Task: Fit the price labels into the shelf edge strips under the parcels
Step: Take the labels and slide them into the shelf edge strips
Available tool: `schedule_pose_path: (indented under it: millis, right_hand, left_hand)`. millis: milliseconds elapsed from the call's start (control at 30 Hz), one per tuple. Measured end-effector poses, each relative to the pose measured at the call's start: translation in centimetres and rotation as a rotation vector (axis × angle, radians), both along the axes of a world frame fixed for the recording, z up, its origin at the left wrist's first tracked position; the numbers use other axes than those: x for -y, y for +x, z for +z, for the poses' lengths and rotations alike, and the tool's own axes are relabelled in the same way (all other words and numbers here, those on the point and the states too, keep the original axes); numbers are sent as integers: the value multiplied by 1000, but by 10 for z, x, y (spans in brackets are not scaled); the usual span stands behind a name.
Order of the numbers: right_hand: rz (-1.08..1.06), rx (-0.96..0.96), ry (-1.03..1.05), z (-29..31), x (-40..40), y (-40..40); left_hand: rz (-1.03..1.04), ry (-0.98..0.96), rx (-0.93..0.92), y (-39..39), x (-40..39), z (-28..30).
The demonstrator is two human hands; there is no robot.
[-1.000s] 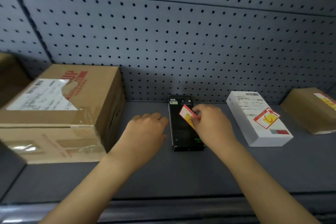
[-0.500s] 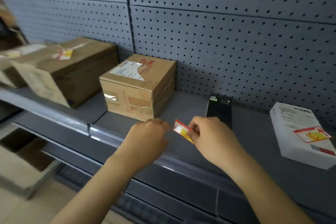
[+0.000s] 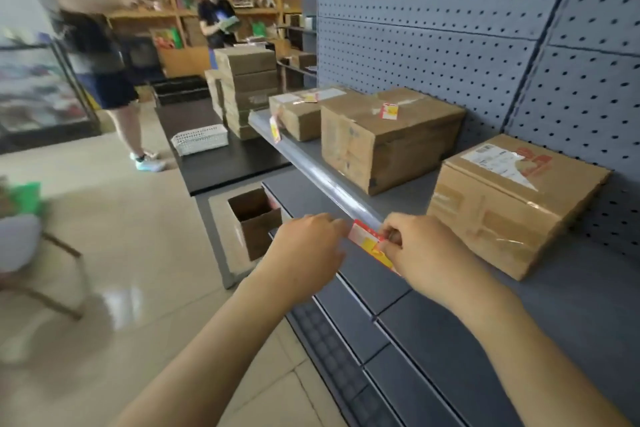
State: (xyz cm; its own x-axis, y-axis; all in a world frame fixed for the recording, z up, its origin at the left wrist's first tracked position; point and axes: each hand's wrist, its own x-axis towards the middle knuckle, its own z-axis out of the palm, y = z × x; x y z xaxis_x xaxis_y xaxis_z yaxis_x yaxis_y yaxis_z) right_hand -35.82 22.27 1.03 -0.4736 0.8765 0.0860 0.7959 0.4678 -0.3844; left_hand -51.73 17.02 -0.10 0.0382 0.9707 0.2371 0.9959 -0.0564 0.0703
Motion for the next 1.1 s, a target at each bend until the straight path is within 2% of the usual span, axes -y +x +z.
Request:
schedule_pose_path:
  millis: [267,500,800,1000,1100]
  right_hand:
    - [164,-7,9,-12,-22,-126]
    - [161,-28,-28,-25,-61,-179]
    - [-14,-59,-33,-22,-170,-201]
    - [-123,-66,-60,-26,-201,-207]
    - [-209,-8,-89,-35,-204,-202]
  left_hand:
    - [189,-50,17,-127,9,-4]
    - [178,-110,34,-183,-32,-26]
    - [8,-180,16,-217,-154,-38]
    - [-174,-150,-10,-220,-217,-41]
    - [-294,-185,-13,-219,-241,-52]
